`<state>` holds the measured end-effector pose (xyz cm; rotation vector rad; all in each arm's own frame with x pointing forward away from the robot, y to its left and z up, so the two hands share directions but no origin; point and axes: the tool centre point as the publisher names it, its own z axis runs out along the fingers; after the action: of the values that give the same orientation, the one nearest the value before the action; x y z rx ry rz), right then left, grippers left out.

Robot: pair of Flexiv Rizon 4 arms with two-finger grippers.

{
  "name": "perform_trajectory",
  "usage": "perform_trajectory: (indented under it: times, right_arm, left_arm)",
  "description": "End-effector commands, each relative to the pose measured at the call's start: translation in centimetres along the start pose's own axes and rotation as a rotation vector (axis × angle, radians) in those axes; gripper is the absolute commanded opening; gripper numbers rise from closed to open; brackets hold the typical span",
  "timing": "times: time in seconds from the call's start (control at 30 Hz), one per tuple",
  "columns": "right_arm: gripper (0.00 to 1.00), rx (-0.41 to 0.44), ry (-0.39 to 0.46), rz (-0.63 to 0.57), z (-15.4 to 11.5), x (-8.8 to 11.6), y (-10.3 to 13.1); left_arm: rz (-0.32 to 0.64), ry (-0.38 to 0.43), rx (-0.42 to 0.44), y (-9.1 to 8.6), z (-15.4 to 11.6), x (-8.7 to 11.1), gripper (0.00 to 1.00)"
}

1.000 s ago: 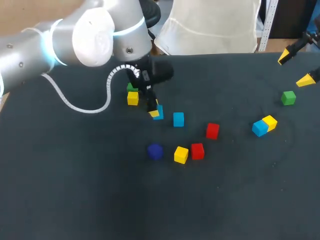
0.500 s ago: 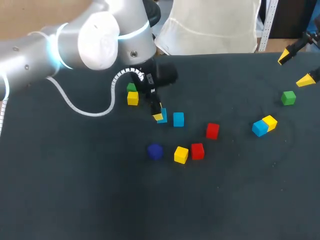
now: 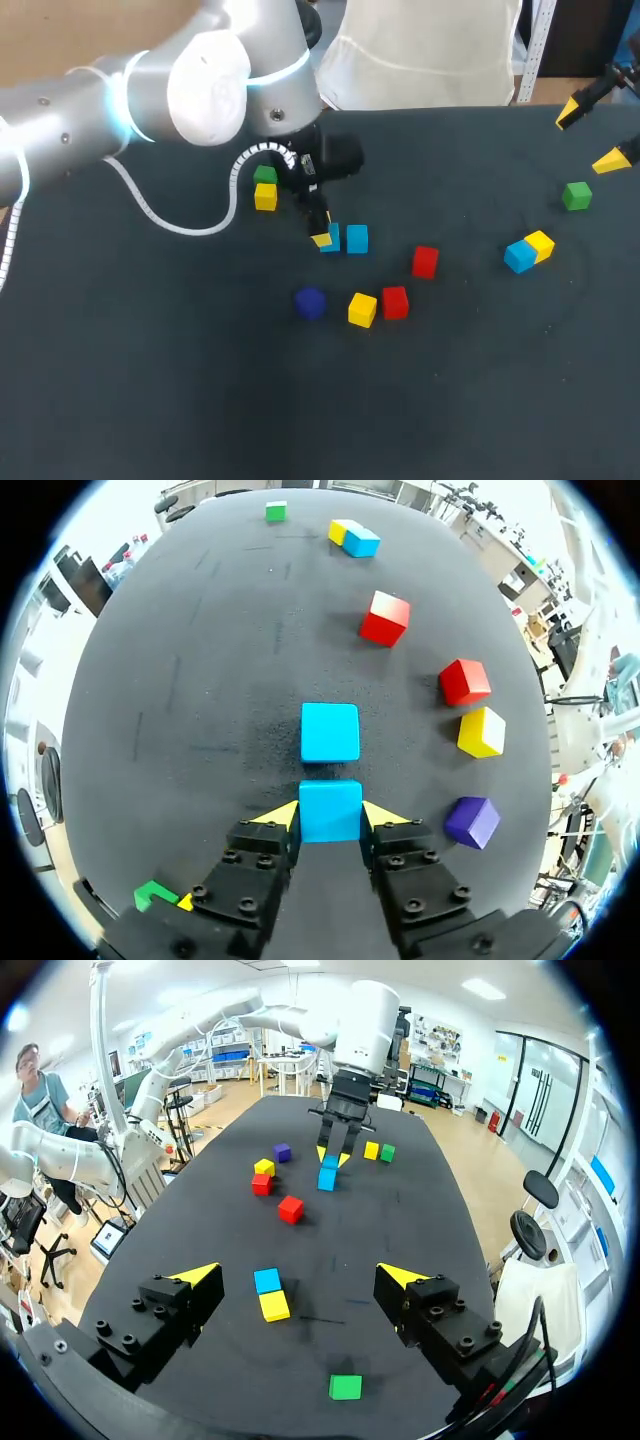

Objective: Place the blue cubes, place green cubes on the blue cubes, place the yellow cubes on the green cubes, then place the red cubes on the yellow cubes, and place purple cube on the red cubes.

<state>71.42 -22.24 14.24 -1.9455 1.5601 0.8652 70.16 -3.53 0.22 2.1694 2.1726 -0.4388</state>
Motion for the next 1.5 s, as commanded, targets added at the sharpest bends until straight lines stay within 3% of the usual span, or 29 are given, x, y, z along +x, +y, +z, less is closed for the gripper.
perform_trajectory:
  times: [0.03,1.5]
  right_arm:
    - [1.00,0.003,0.000,-0.001,0.04,0.02,0.08]
    - [1.00,0.003,0.000,-0.001,0.04,0.02,0.08]
  left_arm:
    - [0.005,0.014,0.014,0.66,0.09,-0.33,0.00]
    - [0.004,0.028,0.017,0.40,0.48,0.43,0.00]
